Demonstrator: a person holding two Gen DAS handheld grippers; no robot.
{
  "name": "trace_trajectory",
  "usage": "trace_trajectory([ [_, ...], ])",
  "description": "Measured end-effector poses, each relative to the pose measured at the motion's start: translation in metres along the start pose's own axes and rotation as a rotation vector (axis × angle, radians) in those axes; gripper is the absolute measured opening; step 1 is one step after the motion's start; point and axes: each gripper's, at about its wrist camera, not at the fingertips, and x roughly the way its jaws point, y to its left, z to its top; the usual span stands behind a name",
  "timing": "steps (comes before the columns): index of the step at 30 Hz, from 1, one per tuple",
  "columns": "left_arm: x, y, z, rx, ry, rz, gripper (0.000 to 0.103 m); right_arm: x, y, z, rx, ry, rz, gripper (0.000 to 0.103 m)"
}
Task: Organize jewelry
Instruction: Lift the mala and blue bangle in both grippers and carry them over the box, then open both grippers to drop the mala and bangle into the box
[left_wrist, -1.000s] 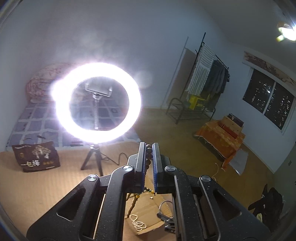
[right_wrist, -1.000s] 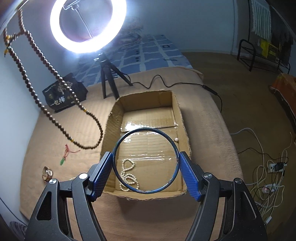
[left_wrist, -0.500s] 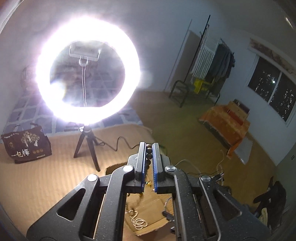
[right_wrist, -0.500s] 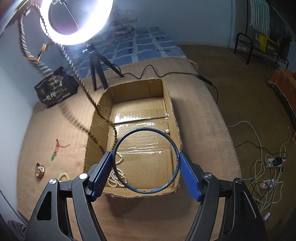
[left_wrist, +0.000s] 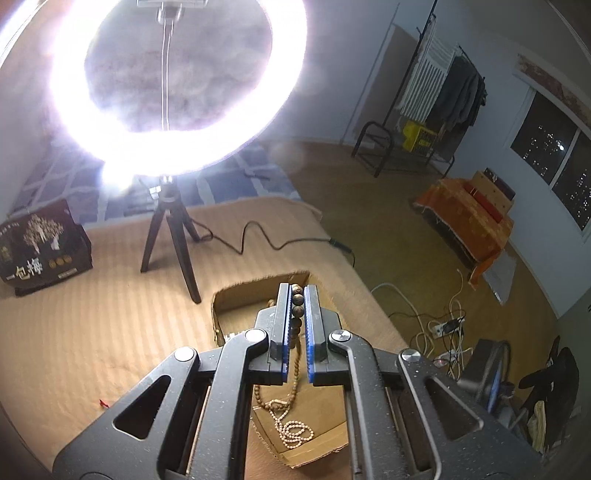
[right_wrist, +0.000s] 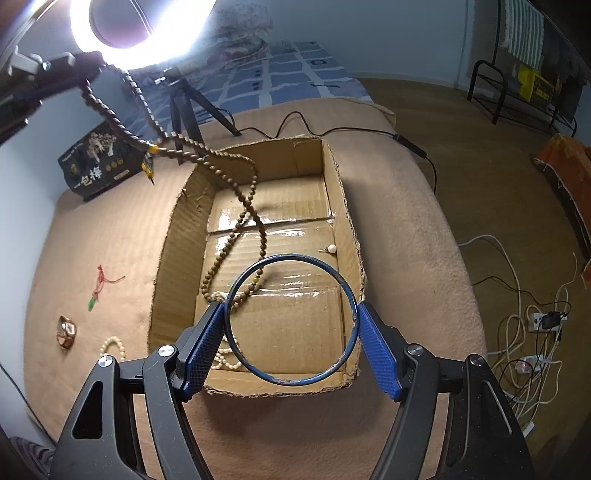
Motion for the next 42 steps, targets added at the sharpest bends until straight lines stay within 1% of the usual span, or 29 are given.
trace_trajectory([
  [8, 0.032, 0.002, -0.023, 0.007, 0.073, 0.003, 0.004, 0.008, 0.0, -0.001, 0.002, 0.019, -0.01, 0.072],
  [16, 0.04, 0.0, -0.033, 0.02, 0.103, 0.008, 0.004, 0.012, 0.004, -0.001, -0.01, 0.034, -0.035, 0.072],
  [18, 0.039, 0.001, -0.033, 0.018, 0.105, 0.009, 0.012, 0.014, 0.005, -0.002, -0.015, 0.04, -0.055, 0.072],
  [19, 0.039, 0.0, -0.033, 0.018, 0.107, 0.01, 0.022, 0.014, 0.006, -0.002, -0.018, 0.041, -0.062, 0.072],
  [20, 0.038, 0.001, -0.033, 0.019, 0.105, 0.011, 0.025, 0.014, 0.006, -0.002, -0.021, 0.041, -0.063, 0.072],
  [26, 0.029, 0.006, -0.037, 0.019, 0.097, 0.024, 0.025, 0.01, 0.007, -0.002, -0.02, 0.026, -0.064, 0.072],
  [31, 0.017, 0.013, -0.041, 0.022, 0.089, 0.042, 0.025, 0.012, 0.007, -0.004, -0.007, 0.037, -0.031, 0.072],
  [34, 0.011, 0.015, -0.043, 0.026, 0.082, 0.052, 0.025, 0.01, 0.007, -0.003, 0.003, 0.026, -0.028, 0.072],
  [36, 0.006, 0.018, -0.045, 0.021, 0.078, 0.054, 0.025, 0.007, 0.007, -0.003, 0.006, 0.014, -0.028, 0.076],
  [42, -0.013, 0.031, -0.052, 0.01, 0.061, 0.071, 0.025, 0.0, 0.014, -0.002, 0.002, -0.011, -0.017, 0.077],
])
